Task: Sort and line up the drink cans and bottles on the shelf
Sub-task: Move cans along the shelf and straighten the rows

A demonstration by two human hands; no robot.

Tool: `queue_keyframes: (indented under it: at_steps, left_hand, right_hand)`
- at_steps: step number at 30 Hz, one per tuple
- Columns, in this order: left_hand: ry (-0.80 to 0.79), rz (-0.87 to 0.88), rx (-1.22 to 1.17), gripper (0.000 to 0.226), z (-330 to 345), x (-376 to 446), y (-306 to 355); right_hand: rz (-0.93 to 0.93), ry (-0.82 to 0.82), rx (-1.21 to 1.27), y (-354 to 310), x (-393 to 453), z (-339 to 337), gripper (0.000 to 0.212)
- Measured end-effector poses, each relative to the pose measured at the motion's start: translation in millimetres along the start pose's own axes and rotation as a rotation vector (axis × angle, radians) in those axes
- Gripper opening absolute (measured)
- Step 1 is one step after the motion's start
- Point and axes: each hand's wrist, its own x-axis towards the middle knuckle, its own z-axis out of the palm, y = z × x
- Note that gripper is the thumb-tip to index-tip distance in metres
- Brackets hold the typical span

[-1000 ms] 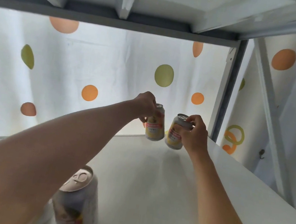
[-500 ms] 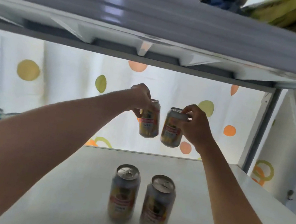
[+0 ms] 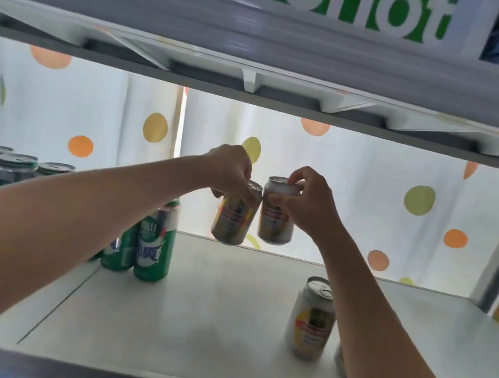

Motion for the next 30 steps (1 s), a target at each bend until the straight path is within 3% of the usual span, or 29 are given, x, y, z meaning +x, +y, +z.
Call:
queue_keyframes:
  at_steps: [11, 30]
  left_hand:
    - [-0.167, 0.002, 0.327, 0.049, 26.0, -27.9, -48.1]
    - [-0.199, -0.112, 0.49, 0.056, 33.9, -29.4, -63.3]
  right_hand:
    - [0.123, -0.016, 0.133, 3.4, -41.2, 54.8, 0.033]
    - [0.142, -0.111, 0.211, 33.3, -48.7, 86.3, 0.032]
